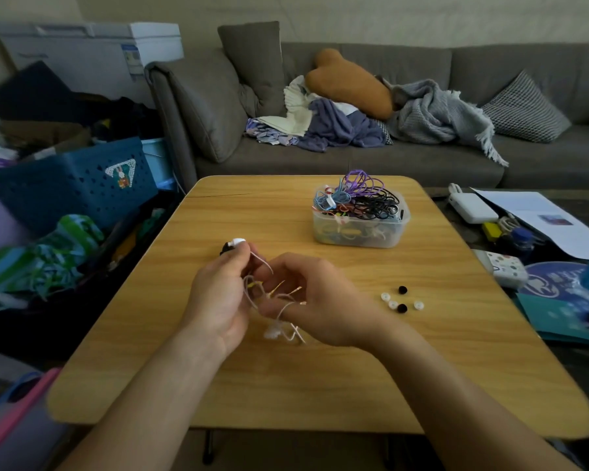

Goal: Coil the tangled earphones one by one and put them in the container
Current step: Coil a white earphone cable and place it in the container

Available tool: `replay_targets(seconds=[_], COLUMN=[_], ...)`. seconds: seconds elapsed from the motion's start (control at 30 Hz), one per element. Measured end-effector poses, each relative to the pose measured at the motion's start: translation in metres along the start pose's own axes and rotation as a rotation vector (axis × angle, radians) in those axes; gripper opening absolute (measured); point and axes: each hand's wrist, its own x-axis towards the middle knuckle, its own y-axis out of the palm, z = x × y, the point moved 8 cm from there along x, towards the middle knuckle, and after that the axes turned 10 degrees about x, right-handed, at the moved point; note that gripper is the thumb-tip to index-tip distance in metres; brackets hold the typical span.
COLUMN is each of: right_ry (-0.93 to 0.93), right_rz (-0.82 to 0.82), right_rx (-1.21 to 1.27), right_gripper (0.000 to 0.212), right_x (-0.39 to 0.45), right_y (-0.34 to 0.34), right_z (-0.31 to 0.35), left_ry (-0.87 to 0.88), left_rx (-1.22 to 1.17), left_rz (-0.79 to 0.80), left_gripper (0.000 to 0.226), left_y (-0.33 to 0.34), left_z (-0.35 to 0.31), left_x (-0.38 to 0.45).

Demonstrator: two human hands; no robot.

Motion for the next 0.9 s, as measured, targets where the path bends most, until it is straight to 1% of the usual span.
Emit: replay_targets(seconds=[0.07,0.13,0.2,0.23,0.27,0.3,0.33,0.37,0.4,0.43,0.53,0.6,0.67,0.73,0.77,0.83,0.9], right_ry=[0.028,0.045,0.043,0.031,0.019,0.006,-0.010,-0.017,-0.014,0.001,0.081,0.136,0.187,0.237,0.259,0.295,0.323], right_rz=[0.093,0.157,0.153,0.092,-0.014,-0.146,-0.263,-0.327,-0.341,-0.320,-0.249,-0.286,-0.342,-0.349,-0.318,-0.199,-0.080], right_rx=[0.099,0.149,0.108,0.009,-0.153,-0.308,-0.399,-0.392,-0.352,-0.337,-0.414,-0.445,-0.481,-0.499,-0.500,-0.484,-0.519], right_gripper=[0.053,0.067,0.072,0.072,0.069,0.062,0.051,0.037,0.026,0.019,0.010,0.008,0.008,0.008,0.008,0.010,0.015], right_x=[-0.004,-0.008,-0.009,-0.008,-0.008,-0.009,-0.010,-0.012,-0.013,-0.014,-0.017,-0.023,-0.032,-0.041,-0.043,-0.044,-0.040], right_y=[-0.001,-0.004,-0.009,-0.015,-0.025,-0.038,-0.050,-0.059,-0.065,-0.069,-0.083,-0.103,-0.126,-0.140,-0.140,-0.128,-0.108], right_z=[0.000,0.000,0.000,0.001,0.003,0.008,0.012,0.015,0.013,0.010,-0.004,-0.013,-0.020,-0.027,-0.029,-0.034,-0.036], left_ry=[0.013,0.044,0.049,0.033,0.013,-0.001,-0.004,0.003,0.019,0.046,0.172,0.226,0.243,0.255,0.263,0.282,0.276], left_rx=[-0.036,-0.041,-0.051,-0.069,-0.087,-0.099,-0.101,-0.091,-0.075,-0.048,0.091,0.156,0.198,0.257,0.294,0.385,0.446], left_rz=[-0.019,-0.029,-0.083,-0.120,-0.152,-0.175,-0.190,-0.196,-0.194,-0.182,-0.103,-0.056,-0.009,0.071,0.128,0.247,0.322], left_gripper=[0.029,0.029,0.028,0.027,0.026,0.026,0.025,0.025,0.025,0.025,0.018,0.012,0.014,0.016,0.016,0.016,0.015], left_y=[-0.001,0.003,0.003,-0.001,-0.004,-0.008,-0.011,-0.014,-0.016,-0.016,-0.011,-0.007,-0.001,0.009,0.016,0.031,0.041], left_z=[-0.001,-0.002,0.000,0.002,0.004,0.005,0.005,0.004,0.002,0.000,-0.011,-0.015,-0.016,-0.015,-0.014,-0.011,-0.005], left_x=[0.000,-0.002,-0.005,-0.004,-0.002,0.001,0.003,0.005,0.006,0.005,-0.002,-0.006,-0.009,-0.012,-0.015,-0.020,-0.023])
